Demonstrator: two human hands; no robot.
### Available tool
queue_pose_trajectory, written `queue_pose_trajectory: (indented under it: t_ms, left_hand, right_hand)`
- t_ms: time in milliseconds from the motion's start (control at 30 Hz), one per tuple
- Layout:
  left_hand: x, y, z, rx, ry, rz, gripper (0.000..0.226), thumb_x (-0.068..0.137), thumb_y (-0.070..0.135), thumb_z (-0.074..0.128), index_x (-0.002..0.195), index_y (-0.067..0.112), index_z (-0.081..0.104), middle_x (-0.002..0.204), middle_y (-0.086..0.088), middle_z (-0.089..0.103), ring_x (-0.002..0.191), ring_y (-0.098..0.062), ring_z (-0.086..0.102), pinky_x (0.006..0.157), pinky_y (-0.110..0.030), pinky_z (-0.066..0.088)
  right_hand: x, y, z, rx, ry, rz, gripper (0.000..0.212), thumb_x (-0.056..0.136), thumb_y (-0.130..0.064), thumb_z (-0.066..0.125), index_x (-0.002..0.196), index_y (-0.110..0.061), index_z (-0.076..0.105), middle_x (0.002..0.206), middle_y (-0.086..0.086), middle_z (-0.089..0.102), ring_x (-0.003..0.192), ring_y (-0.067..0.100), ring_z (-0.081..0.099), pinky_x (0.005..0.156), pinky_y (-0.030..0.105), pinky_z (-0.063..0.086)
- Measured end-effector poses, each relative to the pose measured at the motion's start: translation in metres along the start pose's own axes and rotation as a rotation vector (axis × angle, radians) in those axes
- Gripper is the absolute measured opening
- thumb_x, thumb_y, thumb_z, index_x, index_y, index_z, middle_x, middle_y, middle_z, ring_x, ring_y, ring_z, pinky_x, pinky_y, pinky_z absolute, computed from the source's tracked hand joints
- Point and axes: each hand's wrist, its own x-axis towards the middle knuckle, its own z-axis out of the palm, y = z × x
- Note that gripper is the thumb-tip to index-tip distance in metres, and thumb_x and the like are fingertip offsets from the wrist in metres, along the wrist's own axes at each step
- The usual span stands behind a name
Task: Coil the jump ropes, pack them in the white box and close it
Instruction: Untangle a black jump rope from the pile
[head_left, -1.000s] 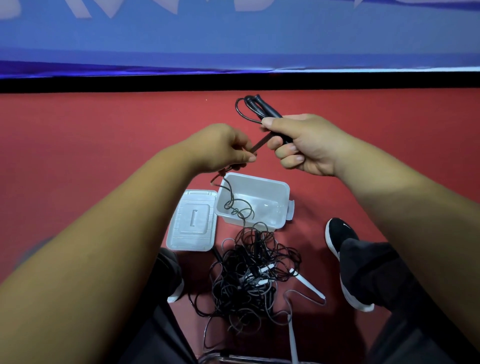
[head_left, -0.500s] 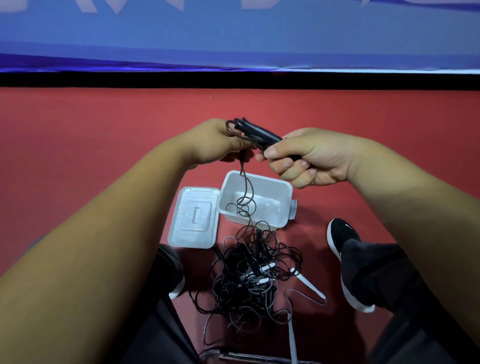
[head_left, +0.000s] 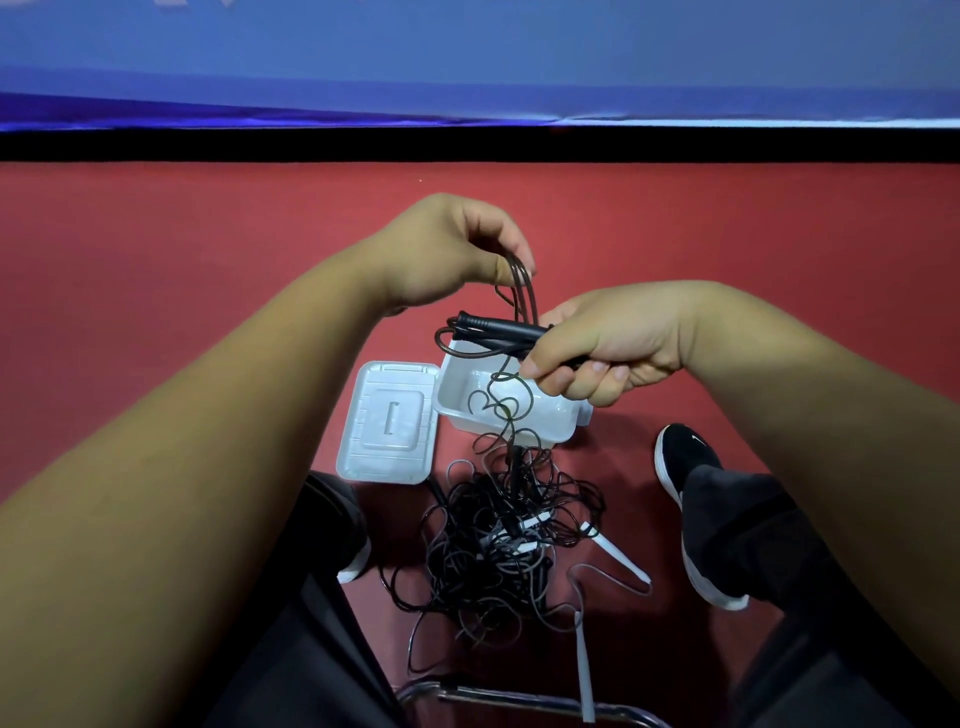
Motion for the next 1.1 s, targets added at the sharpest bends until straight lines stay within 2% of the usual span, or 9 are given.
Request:
queue_pose_trajectory:
  t_ms: [167, 267, 433, 600, 733, 800, 900, 1000, 1100]
  left_hand:
    - [-0.001, 0.006, -0.001, 0.225, -0.006, 0.026, 0.015, 0.091, 0.014, 0.079, 0.104, 0.021, 0.081, 0.097, 0.007, 0.076, 0.094, -0.005, 0.072, 0.089, -0.017, 0.052]
    - [-0.005, 0.008, -0.002, 0.471, 0.0, 0.1, 0.013, 0.094, 0.025, 0.075, 0.106, 0.026, 0.081, 0.096, 0.005, 0.067, 0.09, -0.009, 0.066, 0.086, -0.027, 0.051]
    - [-0.01, 0.017, -0.005, 0.583, -0.037, 0.115, 0.02, 0.099, 0.026, 0.066, 0.114, 0.029, 0.079, 0.096, 0.002, 0.063, 0.09, -0.014, 0.062, 0.083, -0.032, 0.049]
    - [-0.01, 0.011, -0.007, 0.488, -0.038, 0.056, 0.032, 0.102, 0.025, 0.062, 0.127, 0.041, 0.073, 0.09, 0.006, 0.057, 0.081, -0.008, 0.059, 0.075, -0.025, 0.046]
    - [-0.009, 0.01, -0.006, 0.33, 0.072, 0.013, 0.029, 0.095, 0.017, 0.076, 0.115, 0.037, 0.077, 0.09, 0.009, 0.065, 0.073, -0.01, 0.07, 0.066, -0.021, 0.053]
    - [-0.007, 0.014, -0.004, 0.255, 0.148, -0.009, 0.026, 0.088, 0.012, 0.082, 0.102, 0.033, 0.079, 0.088, 0.007, 0.07, 0.073, -0.015, 0.073, 0.067, -0.029, 0.06]
    - [-0.005, 0.018, -0.003, 0.188, 0.206, -0.073, 0.018, 0.081, 0.013, 0.089, 0.094, 0.021, 0.079, 0.079, -0.003, 0.078, 0.072, -0.016, 0.075, 0.073, -0.039, 0.064]
    - [-0.004, 0.02, 0.0, 0.159, 0.218, -0.097, 0.021, 0.079, 0.016, 0.091, 0.093, 0.011, 0.076, 0.076, -0.007, 0.077, 0.064, -0.012, 0.072, 0.065, -0.029, 0.061]
    - [-0.005, 0.02, 0.001, 0.15, 0.17, -0.103, 0.022, 0.08, 0.019, 0.09, 0.094, 0.01, 0.075, 0.073, -0.005, 0.072, 0.06, -0.007, 0.067, 0.056, -0.019, 0.053]
  right_hand:
    - [0.005, 0.0, -0.006, 0.01, 0.12, 0.012, 0.02, 0.102, -0.011, 0.062, 0.089, -0.017, 0.048, 0.071, 0.002, 0.044, 0.049, 0.006, 0.021, 0.042, 0.018, 0.012]
    - [0.007, 0.002, -0.012, 0.021, 0.248, -0.001, 0.019, 0.098, -0.012, 0.067, 0.095, -0.018, 0.05, 0.072, 0.002, 0.049, 0.053, 0.01, 0.022, 0.043, 0.018, 0.014]
    - [0.011, 0.001, -0.021, 0.115, 0.405, -0.075, 0.014, 0.098, -0.01, 0.066, 0.105, -0.015, 0.054, 0.076, 0.005, 0.057, 0.054, 0.01, 0.025, 0.041, 0.018, 0.017]
    - [0.016, -0.002, -0.022, 0.354, 0.466, -0.196, 0.011, 0.103, -0.012, 0.063, 0.106, -0.012, 0.052, 0.077, 0.007, 0.061, 0.054, 0.006, 0.026, 0.037, 0.016, 0.023]
    - [0.015, -0.006, -0.02, 0.475, 0.413, -0.26, 0.015, 0.103, -0.016, 0.066, 0.103, -0.016, 0.05, 0.072, -0.001, 0.049, 0.054, 0.005, 0.027, 0.04, 0.015, 0.025]
    - [0.013, -0.008, -0.018, 0.522, 0.363, -0.291, 0.023, 0.099, -0.027, 0.072, 0.098, -0.018, 0.051, 0.071, -0.004, 0.045, 0.052, 0.004, 0.025, 0.04, 0.014, 0.024]
    - [0.01, -0.013, -0.015, 0.584, 0.334, -0.321, 0.047, 0.088, -0.062, 0.069, 0.092, -0.02, 0.05, 0.071, -0.007, 0.04, 0.05, 0.002, 0.02, 0.039, 0.013, 0.021]
    - [0.011, -0.016, -0.014, 0.666, 0.378, -0.332, 0.065, 0.087, -0.084, 0.054, 0.09, -0.02, 0.049, 0.07, -0.007, 0.038, 0.052, 0.003, 0.015, 0.038, 0.014, 0.017]
    - [0.015, -0.015, -0.015, 0.719, 0.431, -0.351, 0.06, 0.093, -0.078, 0.056, 0.088, -0.018, 0.05, 0.068, -0.006, 0.039, 0.049, 0.003, 0.017, 0.036, 0.016, 0.018]
